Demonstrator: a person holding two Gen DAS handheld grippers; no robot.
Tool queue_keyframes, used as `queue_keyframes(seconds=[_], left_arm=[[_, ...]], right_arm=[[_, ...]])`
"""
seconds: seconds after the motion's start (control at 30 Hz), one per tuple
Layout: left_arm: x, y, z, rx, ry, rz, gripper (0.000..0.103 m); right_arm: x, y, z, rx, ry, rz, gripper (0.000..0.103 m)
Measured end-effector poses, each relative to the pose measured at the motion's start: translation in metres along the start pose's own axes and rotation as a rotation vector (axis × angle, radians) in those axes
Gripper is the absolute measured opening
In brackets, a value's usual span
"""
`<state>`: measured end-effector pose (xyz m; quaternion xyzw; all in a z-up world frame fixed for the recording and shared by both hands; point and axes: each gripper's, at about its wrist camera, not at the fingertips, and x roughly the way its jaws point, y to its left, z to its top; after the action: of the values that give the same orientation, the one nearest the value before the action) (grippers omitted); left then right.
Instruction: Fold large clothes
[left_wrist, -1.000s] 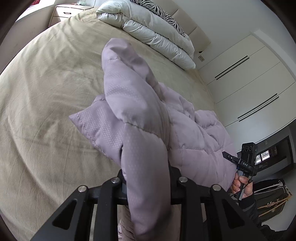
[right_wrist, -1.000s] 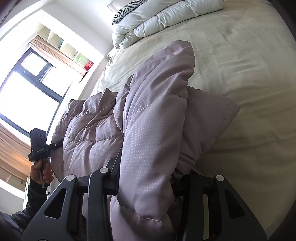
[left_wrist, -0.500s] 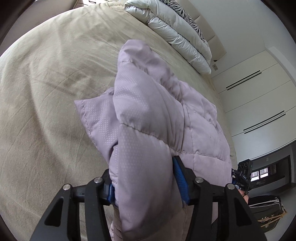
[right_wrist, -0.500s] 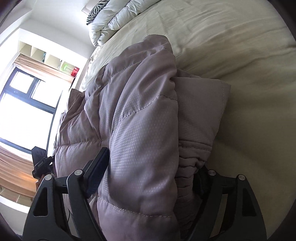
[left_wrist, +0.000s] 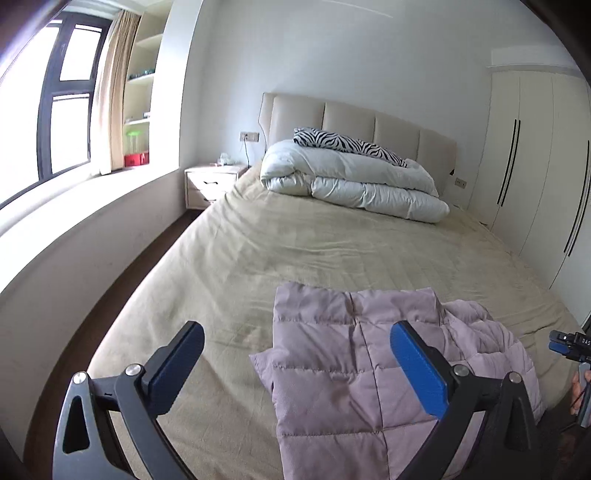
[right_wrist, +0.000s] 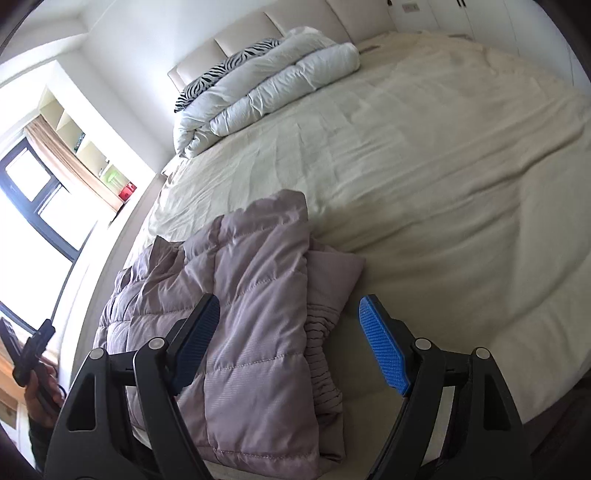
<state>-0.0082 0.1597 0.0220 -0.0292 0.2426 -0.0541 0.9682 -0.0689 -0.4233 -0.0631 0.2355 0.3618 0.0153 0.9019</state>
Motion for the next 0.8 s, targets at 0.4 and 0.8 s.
queue_keyframes(seconds=[0.4,0.8], left_arm=[[-0.064,-0.107,0.034,0.047,-0.011,0.078,0.103],[-0.058,-0.125,0.013,0.013,0.188,0.091,0.103]], right_arm=[[-0.103,0.161,0.021,-0.219,-0.277,-0.011,0.095],[-0.113,0.260,-0.012,-0.370,-0.085,-0.165,0.095]])
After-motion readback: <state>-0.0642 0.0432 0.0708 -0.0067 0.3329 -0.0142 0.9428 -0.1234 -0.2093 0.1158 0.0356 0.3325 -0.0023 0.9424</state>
